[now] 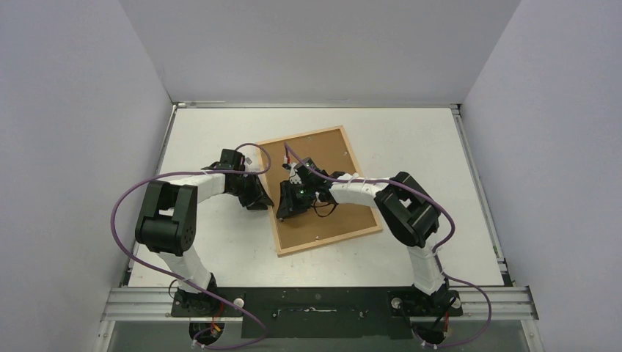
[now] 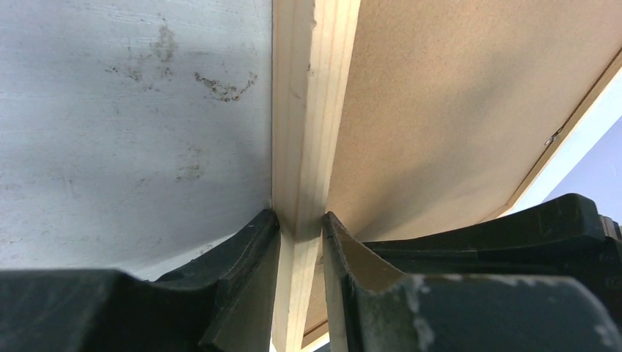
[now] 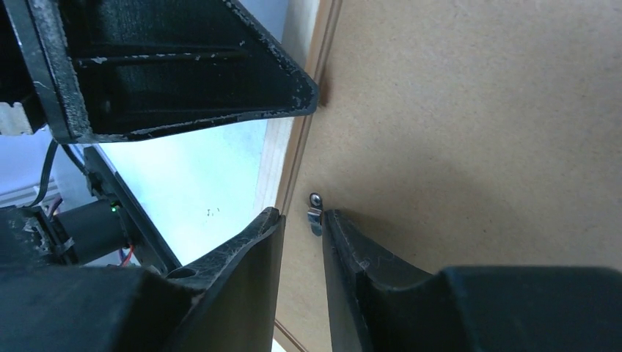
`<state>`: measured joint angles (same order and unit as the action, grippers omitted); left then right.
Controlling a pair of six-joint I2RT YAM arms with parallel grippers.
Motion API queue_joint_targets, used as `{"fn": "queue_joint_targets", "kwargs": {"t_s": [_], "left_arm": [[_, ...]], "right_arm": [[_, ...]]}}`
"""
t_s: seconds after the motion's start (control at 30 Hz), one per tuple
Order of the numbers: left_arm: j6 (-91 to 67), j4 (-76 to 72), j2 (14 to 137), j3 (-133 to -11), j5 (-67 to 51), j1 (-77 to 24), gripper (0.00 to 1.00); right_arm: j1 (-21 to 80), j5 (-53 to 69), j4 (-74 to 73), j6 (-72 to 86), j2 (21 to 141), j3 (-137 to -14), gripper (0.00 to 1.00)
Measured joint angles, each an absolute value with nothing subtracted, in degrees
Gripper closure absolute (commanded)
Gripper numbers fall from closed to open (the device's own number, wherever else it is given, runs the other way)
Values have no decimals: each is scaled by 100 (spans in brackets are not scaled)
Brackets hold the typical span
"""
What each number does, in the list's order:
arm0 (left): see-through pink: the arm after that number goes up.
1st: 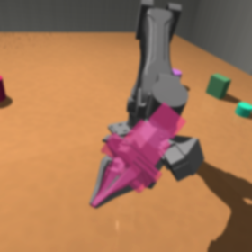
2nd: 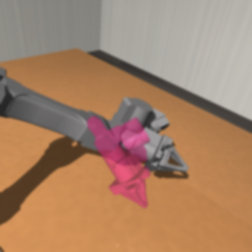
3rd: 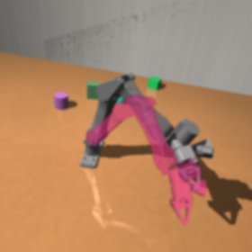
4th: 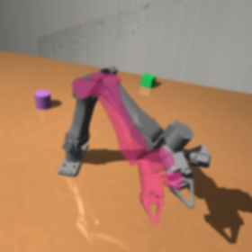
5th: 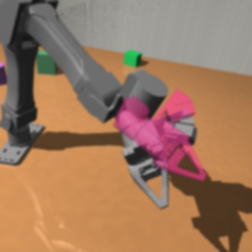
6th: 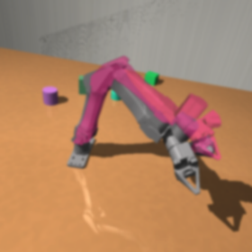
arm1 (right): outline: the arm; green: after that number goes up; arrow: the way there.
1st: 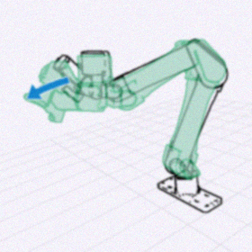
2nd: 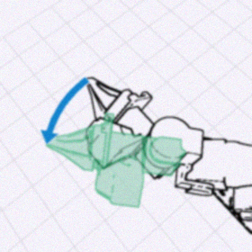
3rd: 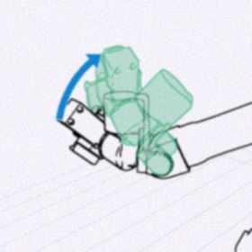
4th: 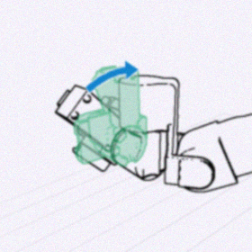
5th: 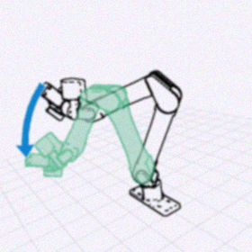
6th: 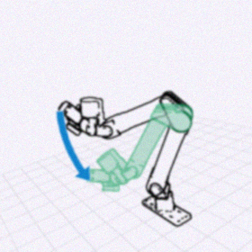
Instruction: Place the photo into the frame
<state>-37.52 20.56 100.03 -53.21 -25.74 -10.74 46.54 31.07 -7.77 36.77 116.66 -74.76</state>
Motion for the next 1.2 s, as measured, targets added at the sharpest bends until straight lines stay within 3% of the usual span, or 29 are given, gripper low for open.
{"fn": "queue_joint_targets", "kwargs": {"t_s": [1.2], "left_arm": [[-3863, 1994, 10084, -5319, -2757, -1037, 75]], "right_arm": [[4611, 3913, -187, 3999, 11959, -7459, 70]]}}
